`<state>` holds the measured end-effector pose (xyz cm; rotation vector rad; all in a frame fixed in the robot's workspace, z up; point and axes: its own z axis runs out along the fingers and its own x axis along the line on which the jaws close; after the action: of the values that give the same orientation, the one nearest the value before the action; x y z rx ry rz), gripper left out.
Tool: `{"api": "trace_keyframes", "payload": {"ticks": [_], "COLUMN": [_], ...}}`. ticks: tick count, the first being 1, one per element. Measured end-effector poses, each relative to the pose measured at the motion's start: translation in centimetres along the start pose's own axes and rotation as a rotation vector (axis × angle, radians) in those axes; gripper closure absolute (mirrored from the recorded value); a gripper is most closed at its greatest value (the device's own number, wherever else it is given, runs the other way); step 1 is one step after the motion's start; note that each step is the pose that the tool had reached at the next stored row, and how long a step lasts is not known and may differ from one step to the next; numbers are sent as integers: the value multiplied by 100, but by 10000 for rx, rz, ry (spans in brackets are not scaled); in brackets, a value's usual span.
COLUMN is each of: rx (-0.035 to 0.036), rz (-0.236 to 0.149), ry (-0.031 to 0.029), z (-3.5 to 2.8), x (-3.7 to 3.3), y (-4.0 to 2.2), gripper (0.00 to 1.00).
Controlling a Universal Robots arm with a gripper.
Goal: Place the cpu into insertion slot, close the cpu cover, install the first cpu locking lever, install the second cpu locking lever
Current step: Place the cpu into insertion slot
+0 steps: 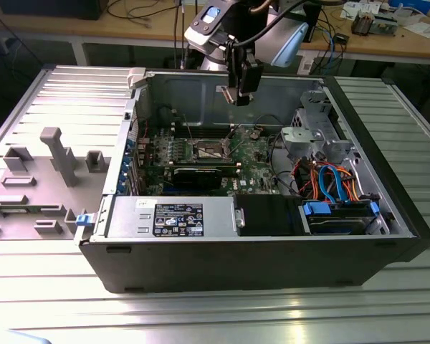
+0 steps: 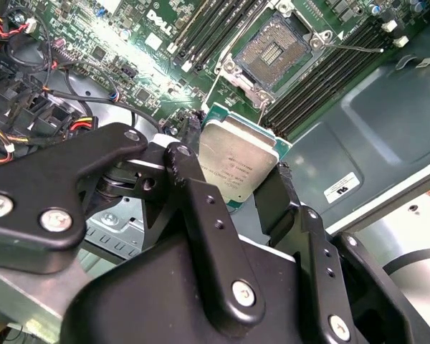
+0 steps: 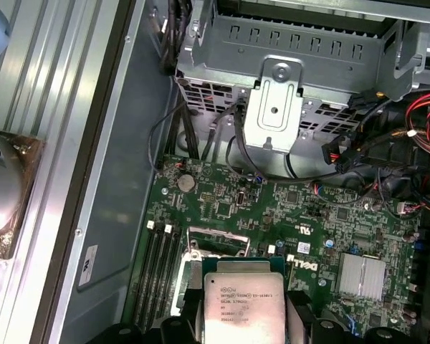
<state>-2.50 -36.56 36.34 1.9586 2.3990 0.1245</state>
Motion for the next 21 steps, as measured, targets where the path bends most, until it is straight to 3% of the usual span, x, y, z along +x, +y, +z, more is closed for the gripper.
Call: {"api": "trace_keyframes", "payload": {"ticks": [5,12,16,21], "rx": [0,4,19,20], "rz": [26,665,683,681], "ry": [-8,-70,-68,-69], "z": [1,23,26,25], "x": [0,2,21,23], "y": [0,-7,-96,-110], "gripper": [45,45,45,45]}}
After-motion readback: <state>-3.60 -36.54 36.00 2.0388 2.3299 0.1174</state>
